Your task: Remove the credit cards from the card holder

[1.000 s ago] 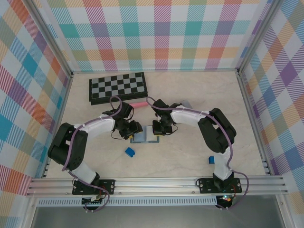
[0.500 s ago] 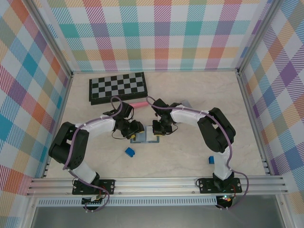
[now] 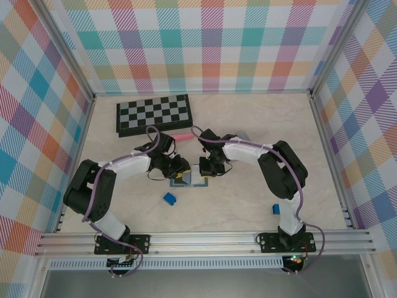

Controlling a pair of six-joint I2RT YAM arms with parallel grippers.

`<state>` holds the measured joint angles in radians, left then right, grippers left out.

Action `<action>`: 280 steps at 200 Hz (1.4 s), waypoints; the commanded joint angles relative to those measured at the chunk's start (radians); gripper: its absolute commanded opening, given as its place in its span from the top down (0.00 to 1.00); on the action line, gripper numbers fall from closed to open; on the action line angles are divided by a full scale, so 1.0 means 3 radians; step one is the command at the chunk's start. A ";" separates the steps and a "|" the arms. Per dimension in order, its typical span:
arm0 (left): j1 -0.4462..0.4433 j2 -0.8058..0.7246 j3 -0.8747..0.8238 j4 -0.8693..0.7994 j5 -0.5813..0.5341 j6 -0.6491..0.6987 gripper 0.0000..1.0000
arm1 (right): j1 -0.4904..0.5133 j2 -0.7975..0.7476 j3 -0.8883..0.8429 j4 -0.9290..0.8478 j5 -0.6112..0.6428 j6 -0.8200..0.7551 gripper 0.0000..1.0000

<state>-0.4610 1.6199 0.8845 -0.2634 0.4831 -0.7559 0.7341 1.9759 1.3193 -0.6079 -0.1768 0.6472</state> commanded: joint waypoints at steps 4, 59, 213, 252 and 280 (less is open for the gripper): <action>0.0023 -0.0146 -0.0095 0.0255 0.0192 -0.0067 0.79 | -0.0008 0.0104 -0.0030 -0.0101 0.0060 -0.0005 0.93; -0.0015 -0.0096 -0.0218 0.0588 0.0360 -0.0258 0.93 | -0.0007 0.0076 -0.0043 -0.0082 0.0017 -0.0018 0.93; -0.0232 0.0143 0.0016 0.0641 0.0400 -0.0361 0.63 | -0.0013 0.0023 -0.0118 -0.0026 -0.0040 -0.0029 0.93; -0.0243 0.0125 -0.0002 0.0743 0.0450 -0.0429 0.61 | -0.0039 -0.0366 -0.0254 0.0125 0.0025 0.0033 0.91; -0.0268 0.0102 0.0004 0.0808 0.0450 -0.0433 0.61 | -0.0062 -0.0622 -0.0353 0.0183 0.0073 0.0081 0.87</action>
<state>-0.5259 1.6783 0.8650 -0.0601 0.5922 -0.8753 0.7151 1.8790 1.2388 -0.5800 -0.1669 0.6518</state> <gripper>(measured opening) 0.390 0.114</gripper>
